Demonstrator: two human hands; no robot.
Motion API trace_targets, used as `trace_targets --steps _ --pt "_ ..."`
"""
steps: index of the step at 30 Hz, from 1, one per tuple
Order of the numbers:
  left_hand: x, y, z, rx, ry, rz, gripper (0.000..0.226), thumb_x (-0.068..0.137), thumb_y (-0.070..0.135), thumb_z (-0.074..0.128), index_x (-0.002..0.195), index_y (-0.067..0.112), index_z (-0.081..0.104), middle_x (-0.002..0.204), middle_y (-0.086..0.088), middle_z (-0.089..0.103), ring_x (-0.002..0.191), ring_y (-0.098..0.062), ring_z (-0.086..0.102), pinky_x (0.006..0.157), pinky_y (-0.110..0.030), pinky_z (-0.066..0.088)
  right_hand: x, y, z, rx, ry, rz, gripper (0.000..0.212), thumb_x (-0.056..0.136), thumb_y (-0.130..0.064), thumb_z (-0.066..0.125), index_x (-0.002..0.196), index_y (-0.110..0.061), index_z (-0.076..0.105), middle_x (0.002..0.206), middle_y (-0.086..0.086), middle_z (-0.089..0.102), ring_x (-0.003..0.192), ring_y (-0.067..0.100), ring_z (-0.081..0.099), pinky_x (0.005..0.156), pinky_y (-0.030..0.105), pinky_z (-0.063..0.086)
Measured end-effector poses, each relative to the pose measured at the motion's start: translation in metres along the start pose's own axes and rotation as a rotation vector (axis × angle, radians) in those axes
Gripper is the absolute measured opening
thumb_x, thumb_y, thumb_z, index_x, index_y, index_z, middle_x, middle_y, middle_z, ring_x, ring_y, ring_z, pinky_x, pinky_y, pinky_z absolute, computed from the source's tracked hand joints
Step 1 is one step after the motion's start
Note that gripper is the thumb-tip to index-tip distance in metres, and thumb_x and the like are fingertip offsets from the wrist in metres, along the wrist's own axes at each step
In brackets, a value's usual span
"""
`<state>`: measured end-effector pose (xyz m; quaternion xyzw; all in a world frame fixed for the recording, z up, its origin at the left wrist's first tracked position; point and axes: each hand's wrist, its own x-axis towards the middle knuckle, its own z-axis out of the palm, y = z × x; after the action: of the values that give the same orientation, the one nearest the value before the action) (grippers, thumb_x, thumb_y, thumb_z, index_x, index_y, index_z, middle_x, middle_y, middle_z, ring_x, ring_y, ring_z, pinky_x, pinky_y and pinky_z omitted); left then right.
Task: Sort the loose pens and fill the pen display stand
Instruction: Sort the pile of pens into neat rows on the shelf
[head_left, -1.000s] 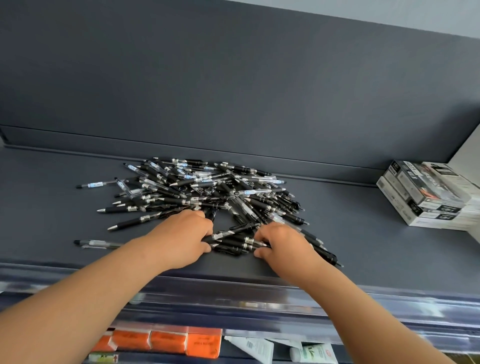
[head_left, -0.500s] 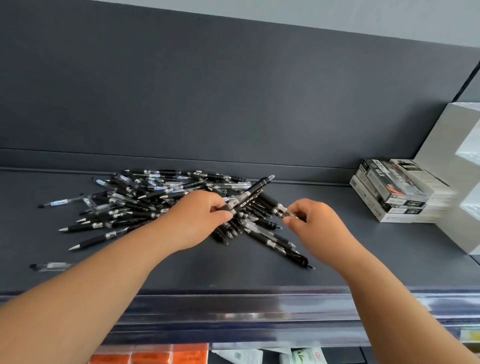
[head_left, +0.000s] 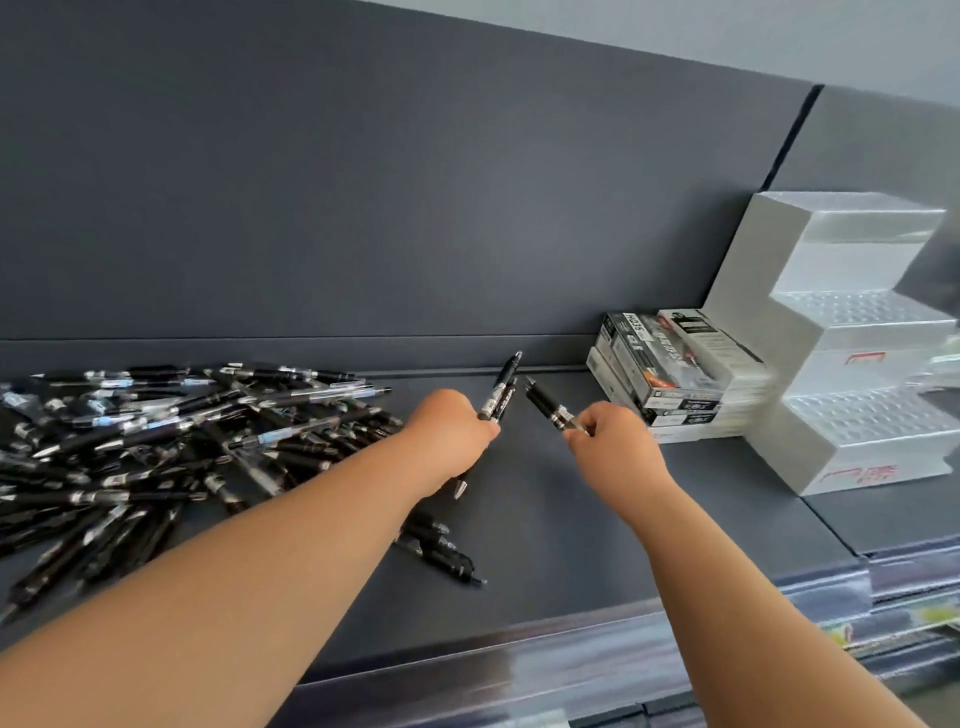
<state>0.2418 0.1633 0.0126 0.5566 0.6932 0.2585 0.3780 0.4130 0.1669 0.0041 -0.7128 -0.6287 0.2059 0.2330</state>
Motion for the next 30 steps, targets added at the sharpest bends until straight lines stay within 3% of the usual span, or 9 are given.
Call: trace_targets --steps 3,6,9,11,13,15,18,24,30 --pt "0.019 0.005 0.022 0.001 0.015 -0.054 0.024 0.086 0.026 0.062 0.075 0.007 0.055 0.073 -0.013 0.055 0.07 -0.03 0.053 0.065 -0.032 0.044 0.015 0.012 0.001 -0.055 0.028 0.04 0.008 0.091 -0.021 0.055 0.086 -0.015 0.053 0.082 0.003 0.057 0.083 0.028 0.056 0.066 0.028 0.037" --pt "0.031 0.013 0.036 0.064 0.05 -0.07 0.036 0.087 0.029 0.062 0.064 0.012 0.04 0.084 -0.019 0.059 0.085 -0.034 0.061 0.06 -0.029 0.036 0.024 0.017 0.006 -0.078 0.047 0.059 0.013 0.091 -0.022 0.057 0.095 -0.01 0.059 0.097 0.01 0.063 0.094 0.032 0.057 0.07 0.03 0.037" --pt "0.038 0.019 0.042 0.112 0.05 -0.071 0.038 0.085 0.034 0.064 0.063 0.012 0.041 0.063 -0.008 0.05 0.069 -0.029 0.057 0.057 -0.029 0.04 0.027 0.021 0.012 -0.11 0.048 0.036 0.022 0.089 -0.023 0.059 0.107 -0.01 0.059 0.11 0.013 0.061 0.105 0.032 0.054 0.077 0.032 0.04" --pt "0.037 0.02 0.043 0.2 0.051 -0.042 0.038 0.085 0.038 0.064 0.066 0.012 0.044 0.064 -0.002 0.049 0.066 -0.025 0.052 0.054 -0.028 0.036 0.028 0.022 0.013 -0.144 0.041 0.005 0.033 0.089 -0.026 0.06 0.117 -0.01 0.055 0.117 0.013 0.057 0.112 0.032 0.05 0.085 0.035 0.041" --pt "0.034 0.019 0.042 0.308 0.066 0.007 0.03 0.086 0.041 0.063 0.084 0.013 0.051 0.084 -0.001 0.053 0.078 -0.023 0.053 0.062 -0.028 0.037 0.027 0.023 0.013 -0.189 0.025 -0.021 0.044 0.089 -0.03 0.061 0.127 -0.011 0.05 0.125 0.012 0.052 0.119 0.032 0.044 0.093 0.038 0.04" --pt "0.03 0.017 0.04 0.386 0.1 0.049 0.039 0.086 0.045 0.062 0.108 0.014 0.053 0.108 -0.003 0.051 0.098 -0.026 0.053 0.073 -0.03 0.04 0.024 0.022 0.012 -0.237 0.006 -0.039 0.051 0.09 -0.034 0.059 0.134 -0.013 0.045 0.132 0.011 0.048 0.124 0.032 0.04 0.098 0.04 0.037" --pt "0.025 0.012 0.034 0.427 0.096 0.098 0.046 0.088 0.048 0.057 0.118 0.015 0.051 0.119 -0.004 0.047 0.105 -0.026 0.051 0.08 -0.033 0.044 0.019 0.02 0.011 -0.302 -0.012 -0.082 0.055 0.091 -0.038 0.056 0.139 -0.016 0.039 0.14 0.007 0.043 0.127 0.031 0.037 0.102 0.04 0.033" --pt "0.005 -0.005 -0.002 0.496 0.184 0.271 0.047 0.091 0.044 0.056 0.13 0.019 0.049 0.123 0.0 0.048 0.119 -0.021 0.042 0.089 -0.031 0.038 0.001 -0.007 0.013 -0.224 0.023 -0.31 0.054 0.093 -0.034 0.053 0.143 -0.017 0.038 0.146 0.0 0.039 0.133 0.026 0.032 0.106 0.039 0.028" --pt "-0.027 -0.039 -0.056 0.553 0.251 0.333 0.04 0.093 0.036 0.054 0.131 0.023 0.05 0.128 0.003 0.049 0.124 -0.018 0.038 0.096 -0.029 0.033 -0.031 -0.041 0.029 -0.113 -0.09 -0.572 0.047 0.094 -0.028 0.054 0.139 -0.015 0.046 0.141 0.0 0.047 0.131 0.019 0.037 0.107 0.026 0.027"
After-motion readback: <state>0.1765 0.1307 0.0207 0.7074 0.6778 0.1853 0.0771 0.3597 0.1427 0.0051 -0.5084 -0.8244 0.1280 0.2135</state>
